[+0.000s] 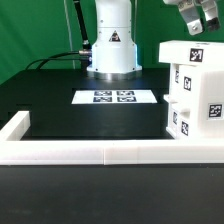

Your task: Assemble cabinet

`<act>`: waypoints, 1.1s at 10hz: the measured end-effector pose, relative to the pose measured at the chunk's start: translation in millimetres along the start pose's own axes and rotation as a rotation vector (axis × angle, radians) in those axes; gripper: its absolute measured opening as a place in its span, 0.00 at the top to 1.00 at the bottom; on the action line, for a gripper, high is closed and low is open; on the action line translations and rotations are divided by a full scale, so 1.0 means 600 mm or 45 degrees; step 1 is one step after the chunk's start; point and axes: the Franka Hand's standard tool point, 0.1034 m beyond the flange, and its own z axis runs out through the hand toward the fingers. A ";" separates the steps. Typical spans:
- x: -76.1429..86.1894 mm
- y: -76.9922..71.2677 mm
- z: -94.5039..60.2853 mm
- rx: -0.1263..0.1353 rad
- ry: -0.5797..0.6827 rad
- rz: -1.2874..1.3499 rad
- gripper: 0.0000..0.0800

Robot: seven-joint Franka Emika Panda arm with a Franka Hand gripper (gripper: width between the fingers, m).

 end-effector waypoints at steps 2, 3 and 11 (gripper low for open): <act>0.001 0.001 0.002 -0.002 0.002 -0.033 0.00; 0.002 0.002 0.002 -0.006 0.011 -0.151 0.00; -0.030 0.004 0.012 -0.170 0.037 -1.573 0.00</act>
Offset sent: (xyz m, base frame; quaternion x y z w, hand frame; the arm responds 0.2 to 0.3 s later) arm 0.0000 -0.0016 -0.0005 -0.0147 0.0275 -0.2227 0.9744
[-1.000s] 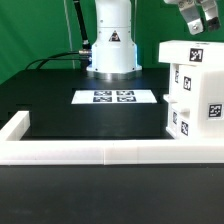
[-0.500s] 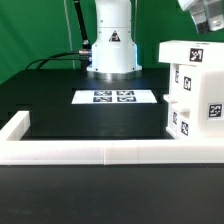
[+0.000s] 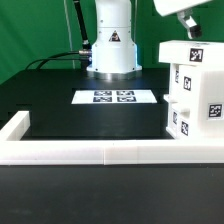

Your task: Assemble cabinet

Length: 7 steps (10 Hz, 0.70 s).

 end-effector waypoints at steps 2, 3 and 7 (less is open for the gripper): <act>0.001 0.001 0.000 -0.001 0.000 -0.137 0.00; 0.001 0.001 0.000 -0.001 0.000 -0.204 0.00; -0.002 0.003 0.002 -0.061 0.011 -0.830 0.00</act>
Offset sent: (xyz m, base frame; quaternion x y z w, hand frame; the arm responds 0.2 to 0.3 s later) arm 0.0000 0.0000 0.0000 0.0000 0.0000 -0.1938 0.9810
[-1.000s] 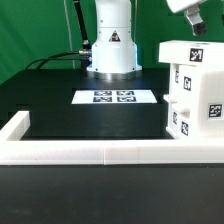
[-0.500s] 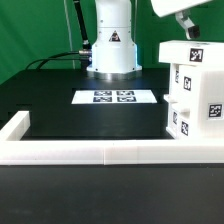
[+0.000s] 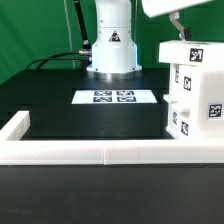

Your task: Assemble cabinet

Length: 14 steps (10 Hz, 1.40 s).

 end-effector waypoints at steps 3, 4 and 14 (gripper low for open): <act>-0.008 0.008 0.003 -0.068 -0.047 -0.603 0.00; -0.011 0.010 0.005 -0.079 -0.065 -0.717 0.00; -0.016 0.048 0.022 -0.091 -0.131 -1.462 0.00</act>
Offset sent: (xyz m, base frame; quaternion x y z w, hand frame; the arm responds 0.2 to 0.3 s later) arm -0.0047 0.0044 -0.0044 -0.0260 -0.0565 -0.3241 0.9440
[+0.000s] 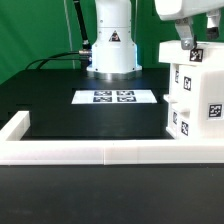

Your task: Assemble cabinet

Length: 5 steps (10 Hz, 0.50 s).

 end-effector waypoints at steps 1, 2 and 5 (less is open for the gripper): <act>-0.001 0.002 0.007 -0.008 0.003 0.015 0.00; -0.003 0.001 0.016 -0.005 -0.001 0.026 0.00; -0.006 0.003 0.018 -0.004 -0.004 0.032 0.28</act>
Offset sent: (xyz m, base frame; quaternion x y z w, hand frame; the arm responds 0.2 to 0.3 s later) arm 0.0018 0.0005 0.0003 0.0006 0.0001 0.0049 1.0000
